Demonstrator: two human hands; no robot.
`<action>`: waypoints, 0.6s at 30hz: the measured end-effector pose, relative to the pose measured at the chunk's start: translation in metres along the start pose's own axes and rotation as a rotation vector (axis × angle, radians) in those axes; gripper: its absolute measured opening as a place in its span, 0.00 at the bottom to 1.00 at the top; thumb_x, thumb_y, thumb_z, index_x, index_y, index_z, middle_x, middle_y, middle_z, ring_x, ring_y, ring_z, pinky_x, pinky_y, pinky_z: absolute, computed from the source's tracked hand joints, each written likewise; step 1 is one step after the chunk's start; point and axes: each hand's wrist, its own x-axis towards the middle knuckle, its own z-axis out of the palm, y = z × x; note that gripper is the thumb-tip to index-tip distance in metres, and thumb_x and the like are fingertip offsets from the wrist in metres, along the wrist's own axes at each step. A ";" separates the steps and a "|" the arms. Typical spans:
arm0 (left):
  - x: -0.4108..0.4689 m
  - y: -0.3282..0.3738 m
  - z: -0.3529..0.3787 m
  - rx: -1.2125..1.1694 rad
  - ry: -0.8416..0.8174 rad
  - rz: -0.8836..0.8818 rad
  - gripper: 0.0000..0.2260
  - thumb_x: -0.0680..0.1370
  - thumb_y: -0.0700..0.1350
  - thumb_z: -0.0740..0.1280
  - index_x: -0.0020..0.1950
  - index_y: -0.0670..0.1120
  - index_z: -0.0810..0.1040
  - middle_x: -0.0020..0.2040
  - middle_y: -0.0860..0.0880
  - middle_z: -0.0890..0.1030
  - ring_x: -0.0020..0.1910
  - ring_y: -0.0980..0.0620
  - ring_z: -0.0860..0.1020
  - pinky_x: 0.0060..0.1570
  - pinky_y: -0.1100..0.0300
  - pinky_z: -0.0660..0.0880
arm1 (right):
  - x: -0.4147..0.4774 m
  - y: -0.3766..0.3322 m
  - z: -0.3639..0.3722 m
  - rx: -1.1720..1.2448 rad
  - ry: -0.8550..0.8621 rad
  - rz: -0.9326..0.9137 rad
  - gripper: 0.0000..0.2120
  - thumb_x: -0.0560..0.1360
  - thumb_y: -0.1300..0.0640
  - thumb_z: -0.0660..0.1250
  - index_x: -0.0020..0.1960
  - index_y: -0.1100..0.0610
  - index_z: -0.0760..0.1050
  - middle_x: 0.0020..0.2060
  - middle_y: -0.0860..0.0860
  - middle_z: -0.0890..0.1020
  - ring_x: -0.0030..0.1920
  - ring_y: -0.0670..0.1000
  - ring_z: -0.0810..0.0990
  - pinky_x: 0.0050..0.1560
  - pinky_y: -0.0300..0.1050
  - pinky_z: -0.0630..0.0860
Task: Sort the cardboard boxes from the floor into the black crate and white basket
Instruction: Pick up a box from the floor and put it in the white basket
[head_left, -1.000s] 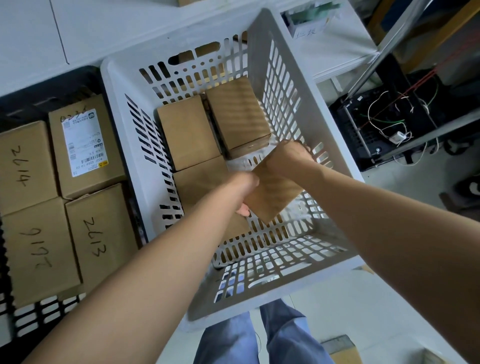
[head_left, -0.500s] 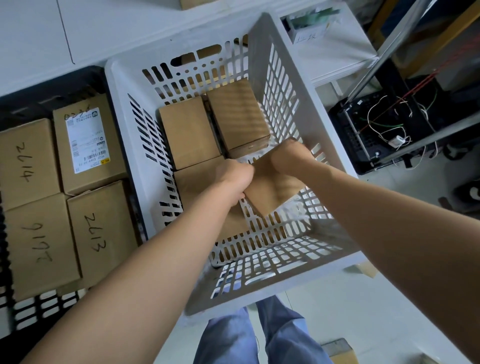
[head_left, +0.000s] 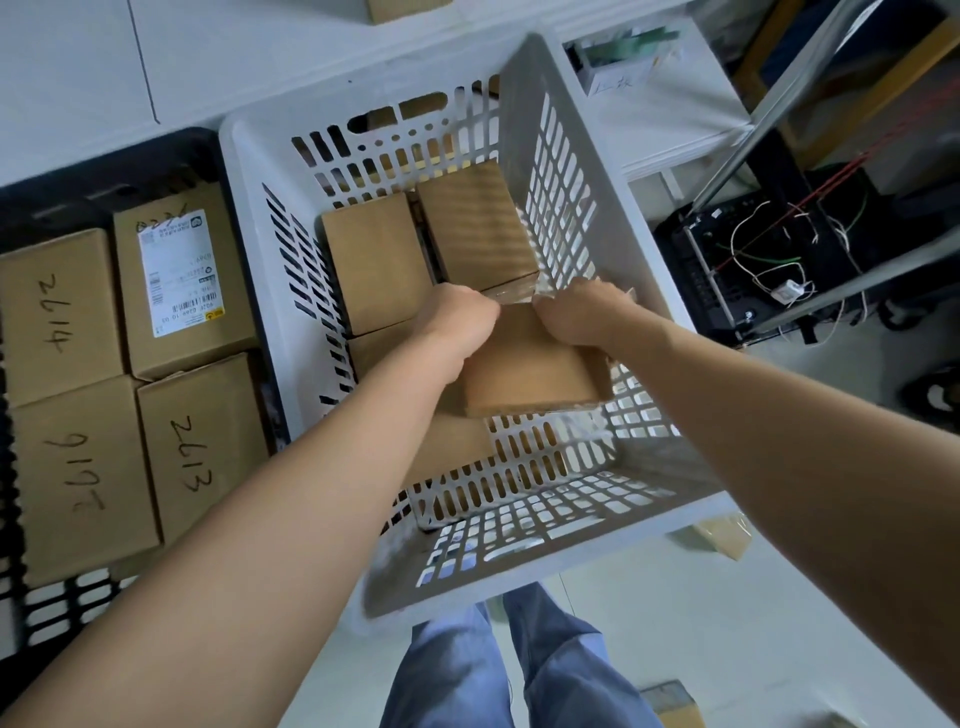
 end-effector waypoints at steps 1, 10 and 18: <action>0.001 0.000 -0.001 0.000 0.010 0.034 0.17 0.75 0.41 0.63 0.64 0.46 0.76 0.56 0.48 0.75 0.42 0.51 0.73 0.34 0.66 0.65 | -0.002 0.002 0.001 -0.004 -0.012 0.001 0.24 0.81 0.49 0.49 0.70 0.61 0.66 0.67 0.59 0.72 0.64 0.60 0.72 0.61 0.51 0.69; 0.003 -0.006 0.009 -0.042 -0.075 0.063 0.18 0.77 0.36 0.58 0.62 0.47 0.79 0.65 0.48 0.76 0.64 0.49 0.71 0.56 0.63 0.64 | -0.016 0.030 0.037 0.356 -0.175 0.186 0.27 0.81 0.44 0.50 0.65 0.64 0.70 0.60 0.64 0.76 0.59 0.64 0.76 0.58 0.56 0.74; -0.009 0.003 0.006 0.403 -0.285 -0.142 0.25 0.76 0.41 0.62 0.74 0.46 0.62 0.67 0.42 0.68 0.55 0.42 0.71 0.43 0.51 0.76 | -0.013 0.040 0.040 0.538 -0.346 0.365 0.30 0.77 0.35 0.51 0.62 0.59 0.67 0.50 0.58 0.78 0.48 0.59 0.80 0.53 0.58 0.78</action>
